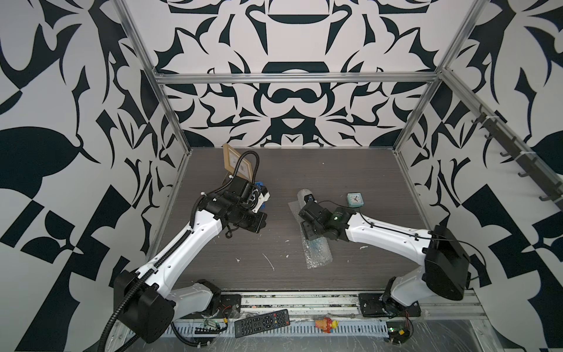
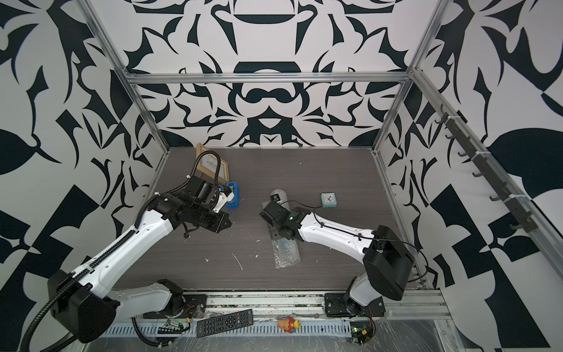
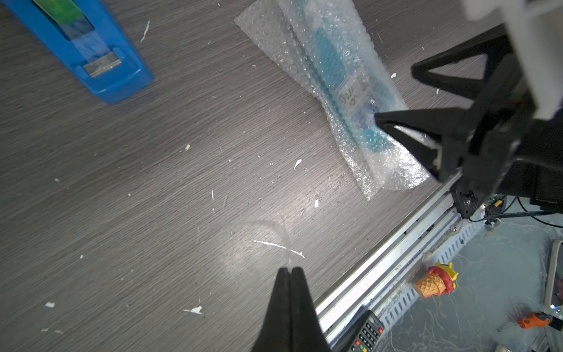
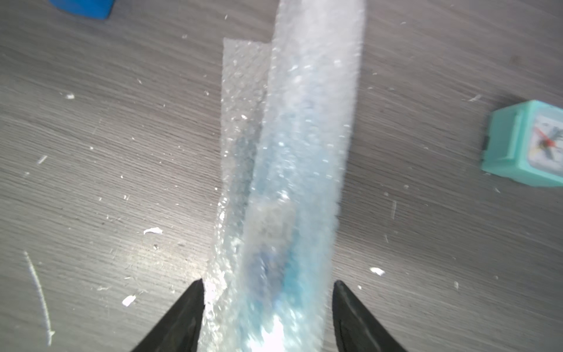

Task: Wrap wine bottles in bubble wrap
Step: Adjust the bubble wrap at the center of the board.

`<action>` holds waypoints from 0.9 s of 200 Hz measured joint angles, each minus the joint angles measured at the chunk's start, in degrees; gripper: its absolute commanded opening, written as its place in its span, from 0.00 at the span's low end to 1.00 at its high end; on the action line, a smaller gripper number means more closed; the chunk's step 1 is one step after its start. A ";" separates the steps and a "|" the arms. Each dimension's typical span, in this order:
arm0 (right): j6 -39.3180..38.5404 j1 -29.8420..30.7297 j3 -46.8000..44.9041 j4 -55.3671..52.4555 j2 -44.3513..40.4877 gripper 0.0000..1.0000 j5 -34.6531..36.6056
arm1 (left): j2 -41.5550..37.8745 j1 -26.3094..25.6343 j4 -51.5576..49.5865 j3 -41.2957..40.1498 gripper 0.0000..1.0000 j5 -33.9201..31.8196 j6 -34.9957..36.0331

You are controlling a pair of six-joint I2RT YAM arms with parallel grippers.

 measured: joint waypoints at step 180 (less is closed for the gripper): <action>14.67 9.22 34.69 -34.62 41.05 0.98 18.43 | -5.40 1.49 0.46 -4.81 0.00 -1.60 3.30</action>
